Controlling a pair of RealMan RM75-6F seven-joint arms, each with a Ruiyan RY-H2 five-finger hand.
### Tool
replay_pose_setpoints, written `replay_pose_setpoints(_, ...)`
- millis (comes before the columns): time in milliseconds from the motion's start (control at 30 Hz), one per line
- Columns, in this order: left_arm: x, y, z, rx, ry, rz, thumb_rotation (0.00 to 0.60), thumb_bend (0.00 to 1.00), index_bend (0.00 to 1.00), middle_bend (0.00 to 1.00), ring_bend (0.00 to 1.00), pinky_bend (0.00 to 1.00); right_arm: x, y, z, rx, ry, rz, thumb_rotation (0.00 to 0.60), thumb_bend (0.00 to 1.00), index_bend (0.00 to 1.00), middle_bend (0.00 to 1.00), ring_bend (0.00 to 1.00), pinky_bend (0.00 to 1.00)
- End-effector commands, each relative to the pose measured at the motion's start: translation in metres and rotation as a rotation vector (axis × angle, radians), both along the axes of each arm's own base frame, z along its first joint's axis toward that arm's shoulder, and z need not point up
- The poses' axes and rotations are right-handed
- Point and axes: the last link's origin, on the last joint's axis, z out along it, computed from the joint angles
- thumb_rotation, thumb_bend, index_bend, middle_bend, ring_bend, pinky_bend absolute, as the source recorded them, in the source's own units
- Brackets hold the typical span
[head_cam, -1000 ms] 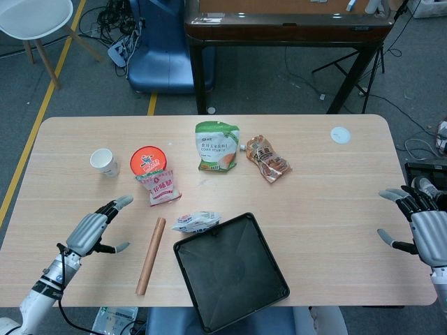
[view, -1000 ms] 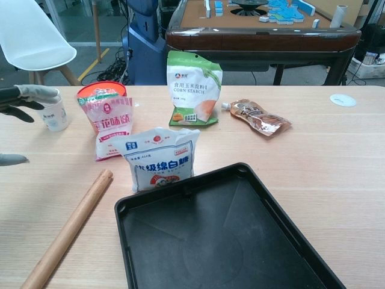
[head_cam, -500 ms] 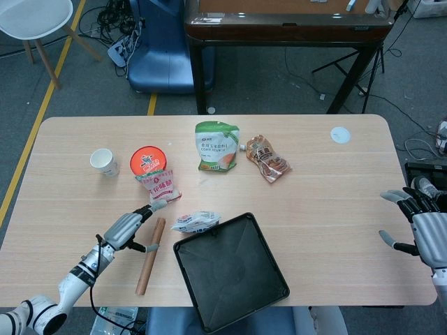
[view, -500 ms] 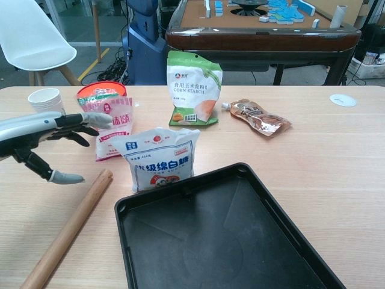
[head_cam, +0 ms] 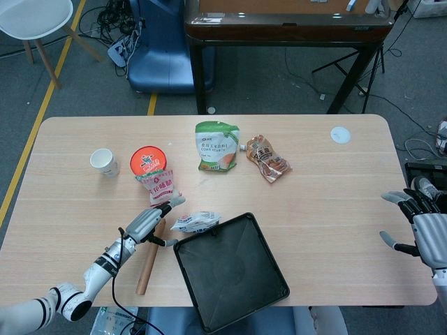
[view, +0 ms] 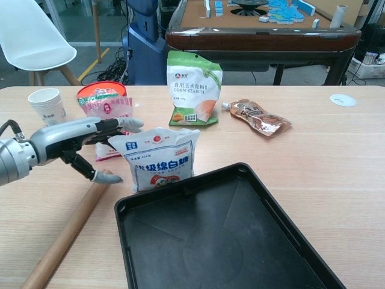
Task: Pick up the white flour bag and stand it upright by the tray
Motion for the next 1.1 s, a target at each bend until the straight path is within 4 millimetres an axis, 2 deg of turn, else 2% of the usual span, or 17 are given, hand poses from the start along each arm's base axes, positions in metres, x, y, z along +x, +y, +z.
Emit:
replay_pose_setpoints(33, 0.006, 0.003, -0.007, -0.01, -0.015, -0.006, 0.6, 0.19, 0.07, 0.07, 0.12, 0.15, 0.0, 0.001, 0.001, -0.002, 0.002, -0.002, 0.6, 0.22, 0.24, 0.25, 0.14, 0.16)
replay_pose_setpoints(467, 0.027, 0.012, -0.033, -0.043, -0.059, -0.031, 0.6, 0.19, 0.07, 0.08, 0.12, 0.15, -0.003, 0.007, 0.004, -0.015, 0.009, -0.026, 0.6, 0.22, 0.24, 0.25, 0.14, 0.17)
replay_pose_setpoints(1100, 0.027, 0.02, -0.054, -0.03, -0.078, 0.002, 0.6, 0.19, 0.16, 0.14, 0.17, 0.21, -0.005, 0.009, 0.006, -0.021, 0.011, -0.038, 0.6, 0.22, 0.24, 0.25, 0.14, 0.17)
